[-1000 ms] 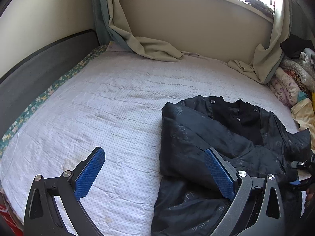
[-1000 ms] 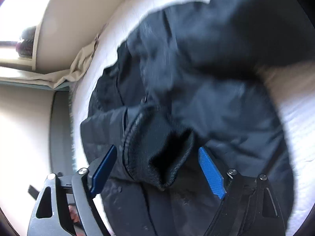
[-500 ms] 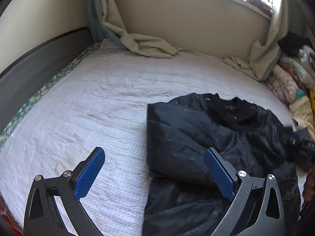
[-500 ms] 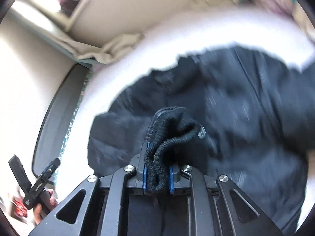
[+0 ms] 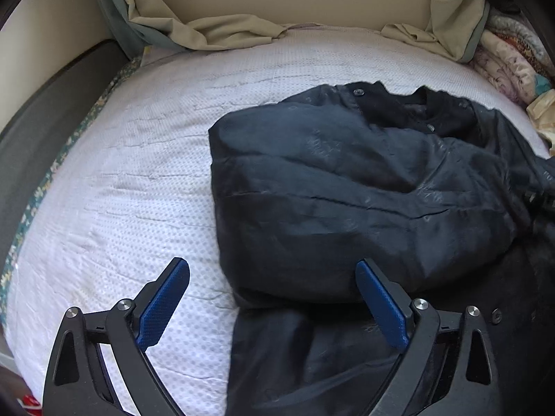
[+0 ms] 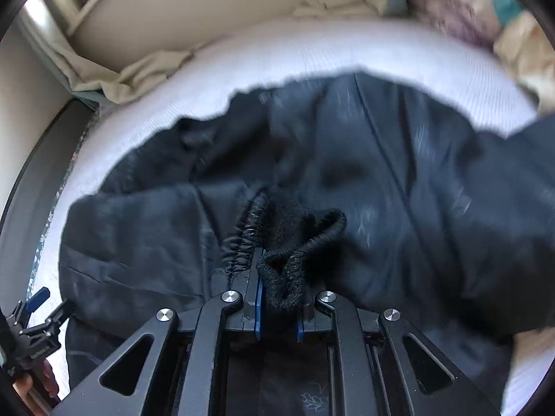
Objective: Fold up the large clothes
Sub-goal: 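Lay the held sleeve across the jacket front and open the right gripper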
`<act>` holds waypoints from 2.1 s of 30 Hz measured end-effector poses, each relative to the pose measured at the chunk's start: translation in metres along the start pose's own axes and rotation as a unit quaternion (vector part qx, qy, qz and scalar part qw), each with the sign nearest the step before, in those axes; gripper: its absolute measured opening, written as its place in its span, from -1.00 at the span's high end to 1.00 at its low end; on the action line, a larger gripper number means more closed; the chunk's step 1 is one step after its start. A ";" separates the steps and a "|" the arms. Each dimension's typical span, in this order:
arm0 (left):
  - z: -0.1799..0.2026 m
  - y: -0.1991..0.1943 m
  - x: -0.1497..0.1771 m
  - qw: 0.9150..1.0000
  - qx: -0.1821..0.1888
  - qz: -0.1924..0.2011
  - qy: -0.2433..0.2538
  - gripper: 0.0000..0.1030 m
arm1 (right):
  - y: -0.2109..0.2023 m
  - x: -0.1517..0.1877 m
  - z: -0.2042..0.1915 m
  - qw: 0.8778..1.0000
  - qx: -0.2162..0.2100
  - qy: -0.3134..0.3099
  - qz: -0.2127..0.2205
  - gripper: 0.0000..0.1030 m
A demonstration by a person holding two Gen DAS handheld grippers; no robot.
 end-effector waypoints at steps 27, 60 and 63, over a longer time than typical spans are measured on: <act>-0.002 0.051 0.021 0.992 0.067 -0.062 -0.087 -0.82 | 0.011 0.027 -0.016 0.998 0.032 -0.046 -0.025 0.68; 0.021 0.053 0.001 0.992 0.109 -0.002 -0.070 -0.11 | -0.029 0.027 -0.021 1.000 -0.003 -0.019 -0.012 0.60; 0.024 0.052 0.002 0.993 0.100 0.005 -0.067 -0.12 | -0.037 0.025 -0.013 1.000 -0.003 -0.003 -0.007 0.32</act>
Point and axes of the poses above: each gripper's, at about its wrist camera, not at the fingertips, and y roughly the way its jaws point, z to its right, x to its underside, the point moved 6 cm from there along y, roughly the way its jaws point
